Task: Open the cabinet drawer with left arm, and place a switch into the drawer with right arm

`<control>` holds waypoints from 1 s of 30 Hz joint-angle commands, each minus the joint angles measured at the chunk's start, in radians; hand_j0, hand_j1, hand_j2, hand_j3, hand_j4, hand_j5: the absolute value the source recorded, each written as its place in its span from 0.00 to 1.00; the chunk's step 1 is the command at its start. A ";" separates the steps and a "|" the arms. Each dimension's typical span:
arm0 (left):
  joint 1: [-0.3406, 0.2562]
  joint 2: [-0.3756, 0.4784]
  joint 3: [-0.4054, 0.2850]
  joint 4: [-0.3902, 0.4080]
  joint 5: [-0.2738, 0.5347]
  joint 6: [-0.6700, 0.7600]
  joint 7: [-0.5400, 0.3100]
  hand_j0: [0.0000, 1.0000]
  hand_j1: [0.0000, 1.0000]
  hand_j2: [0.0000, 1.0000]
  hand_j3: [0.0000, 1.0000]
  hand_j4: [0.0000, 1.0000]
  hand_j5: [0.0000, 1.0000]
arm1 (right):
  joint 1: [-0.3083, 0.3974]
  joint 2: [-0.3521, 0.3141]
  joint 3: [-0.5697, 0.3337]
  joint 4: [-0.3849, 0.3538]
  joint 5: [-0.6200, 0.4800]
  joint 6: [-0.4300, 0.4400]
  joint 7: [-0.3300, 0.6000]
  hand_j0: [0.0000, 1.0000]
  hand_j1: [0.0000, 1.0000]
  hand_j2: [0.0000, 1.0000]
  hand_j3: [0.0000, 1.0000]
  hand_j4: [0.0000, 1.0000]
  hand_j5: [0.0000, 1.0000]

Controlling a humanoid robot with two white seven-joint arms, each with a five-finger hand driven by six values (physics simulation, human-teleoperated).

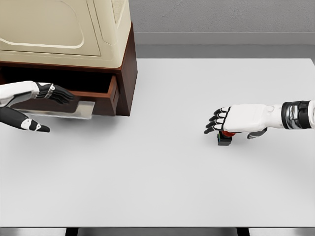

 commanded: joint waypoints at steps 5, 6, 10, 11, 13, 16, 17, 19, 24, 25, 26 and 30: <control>0.000 0.028 0.003 -0.003 0.054 -0.002 0.002 0.84 0.84 0.84 0.84 0.84 0.84 | 0.000 -0.001 -0.001 0.000 -0.004 0.002 0.000 1.00 1.00 1.00 1.00 1.00 1.00; -0.002 0.040 0.004 -0.008 0.072 -0.002 0.002 0.84 0.84 0.84 0.84 0.84 0.84 | 0.002 -0.001 -0.001 0.000 -0.004 0.002 0.000 1.00 1.00 1.00 1.00 1.00 1.00; -0.011 0.078 0.044 -0.015 0.169 -0.013 0.002 0.84 0.84 0.84 0.84 0.84 0.84 | 0.000 -0.001 -0.001 0.000 -0.004 0.002 0.000 1.00 1.00 1.00 1.00 1.00 1.00; -0.012 0.095 0.064 -0.015 0.195 -0.013 0.002 0.84 0.84 0.84 0.84 0.84 0.84 | 0.000 -0.001 -0.002 0.000 -0.004 0.002 0.000 1.00 1.00 1.00 1.00 1.00 1.00; -0.014 0.146 0.073 -0.014 0.218 -0.014 0.002 0.85 0.85 0.85 0.85 0.85 0.85 | 0.002 -0.001 -0.002 0.000 -0.004 0.002 0.000 1.00 1.00 1.00 1.00 1.00 1.00; -0.015 0.222 0.075 -0.012 0.236 -0.045 0.002 0.86 0.86 0.86 0.86 0.86 0.86 | 0.000 -0.001 -0.001 0.000 -0.004 0.002 0.000 1.00 1.00 1.00 1.00 1.00 1.00; -0.015 0.235 0.073 -0.008 0.236 -0.049 0.002 0.86 0.86 0.86 0.86 0.86 0.86 | 0.002 -0.001 -0.001 0.000 -0.004 0.002 0.000 1.00 1.00 1.00 1.00 1.00 1.00; -0.014 0.238 0.073 -0.005 0.236 -0.051 0.002 0.87 0.87 0.87 0.87 0.87 0.87 | 0.002 -0.001 -0.001 0.000 -0.004 0.002 0.000 1.00 1.00 1.00 1.00 1.00 1.00; -0.014 0.238 0.067 -0.003 0.226 -0.071 0.002 0.88 0.88 0.88 0.88 0.88 0.88 | 0.002 -0.001 -0.001 0.000 -0.004 0.002 0.000 0.92 0.92 0.92 0.92 0.92 0.92; -0.014 0.238 0.066 -0.003 0.224 -0.071 0.002 0.88 0.88 0.88 0.88 0.88 0.88 | 0.002 -0.001 -0.001 0.000 -0.004 0.002 0.000 0.89 0.89 0.89 0.89 0.89 0.89; -0.014 0.238 0.066 0.003 0.224 -0.071 0.002 0.89 0.89 0.89 0.89 0.89 0.89 | 0.002 -0.001 -0.001 0.000 -0.004 0.002 0.000 0.84 0.84 0.84 0.84 0.84 0.84; -0.014 0.236 0.064 0.012 0.223 -0.071 0.002 1.00 1.00 1.00 1.00 1.00 1.00 | 0.002 -0.001 -0.001 0.000 -0.004 0.002 0.000 0.81 0.81 0.81 0.81 0.81 0.81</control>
